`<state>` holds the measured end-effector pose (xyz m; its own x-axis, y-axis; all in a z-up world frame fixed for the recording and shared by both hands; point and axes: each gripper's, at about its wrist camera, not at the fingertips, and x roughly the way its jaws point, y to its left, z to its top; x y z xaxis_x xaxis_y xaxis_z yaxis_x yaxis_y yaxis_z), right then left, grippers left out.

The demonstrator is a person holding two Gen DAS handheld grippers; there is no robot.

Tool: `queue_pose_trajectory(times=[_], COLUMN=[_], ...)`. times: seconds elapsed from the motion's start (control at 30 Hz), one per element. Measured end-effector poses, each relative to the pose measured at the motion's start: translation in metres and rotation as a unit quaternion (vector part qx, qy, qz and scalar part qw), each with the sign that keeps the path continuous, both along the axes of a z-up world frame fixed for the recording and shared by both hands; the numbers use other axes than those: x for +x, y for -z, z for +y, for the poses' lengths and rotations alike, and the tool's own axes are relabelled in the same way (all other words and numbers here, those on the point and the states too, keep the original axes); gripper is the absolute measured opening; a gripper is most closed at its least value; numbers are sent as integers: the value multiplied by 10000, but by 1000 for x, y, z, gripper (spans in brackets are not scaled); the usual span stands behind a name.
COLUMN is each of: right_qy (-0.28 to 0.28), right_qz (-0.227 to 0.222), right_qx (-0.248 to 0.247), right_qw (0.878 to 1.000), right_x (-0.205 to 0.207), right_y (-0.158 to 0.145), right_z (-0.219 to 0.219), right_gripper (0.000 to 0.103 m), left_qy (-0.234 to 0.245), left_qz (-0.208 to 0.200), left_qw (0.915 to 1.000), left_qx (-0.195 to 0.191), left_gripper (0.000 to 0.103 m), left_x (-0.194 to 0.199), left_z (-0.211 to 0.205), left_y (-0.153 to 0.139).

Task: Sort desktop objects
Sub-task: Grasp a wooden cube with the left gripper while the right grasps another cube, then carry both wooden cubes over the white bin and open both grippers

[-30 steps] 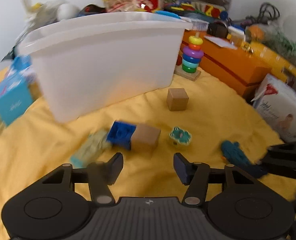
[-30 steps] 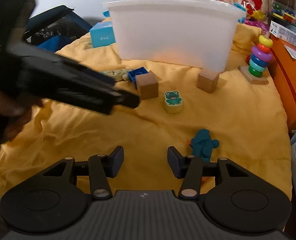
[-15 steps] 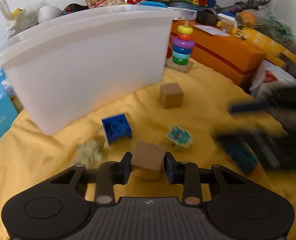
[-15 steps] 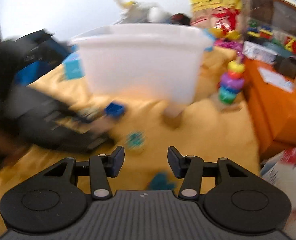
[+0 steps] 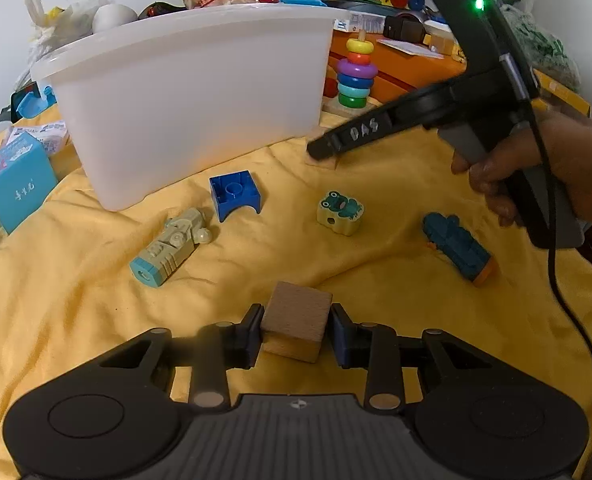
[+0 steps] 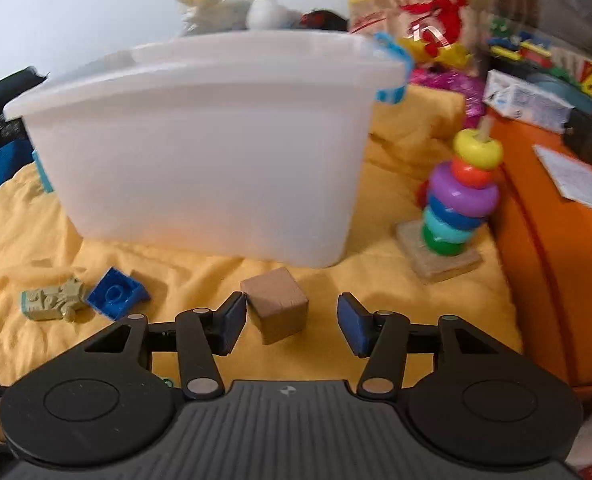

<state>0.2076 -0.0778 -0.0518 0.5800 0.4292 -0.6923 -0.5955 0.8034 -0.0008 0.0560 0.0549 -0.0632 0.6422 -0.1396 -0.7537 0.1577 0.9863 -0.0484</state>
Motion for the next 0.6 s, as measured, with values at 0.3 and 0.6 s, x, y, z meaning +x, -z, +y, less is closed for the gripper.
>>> queue_pose_trajectory(times=[0.3, 0.6], right_qy=[-154, -312], right_qz=[36, -842], right_qx=[252, 1016], right_qw=[9996, 9908], right_x=[-21, -35], right_y=[-15, -107], right_z=[-14, -28], right_gripper=[36, 36], left_qy=[-195, -181], left_qz=[-627, -1766], left_qw=[9978, 9841], left_qx=[-78, 25], left_gripper=[38, 38], left_x=[0, 44], left_z=[12, 36], left_y=[-56, -151])
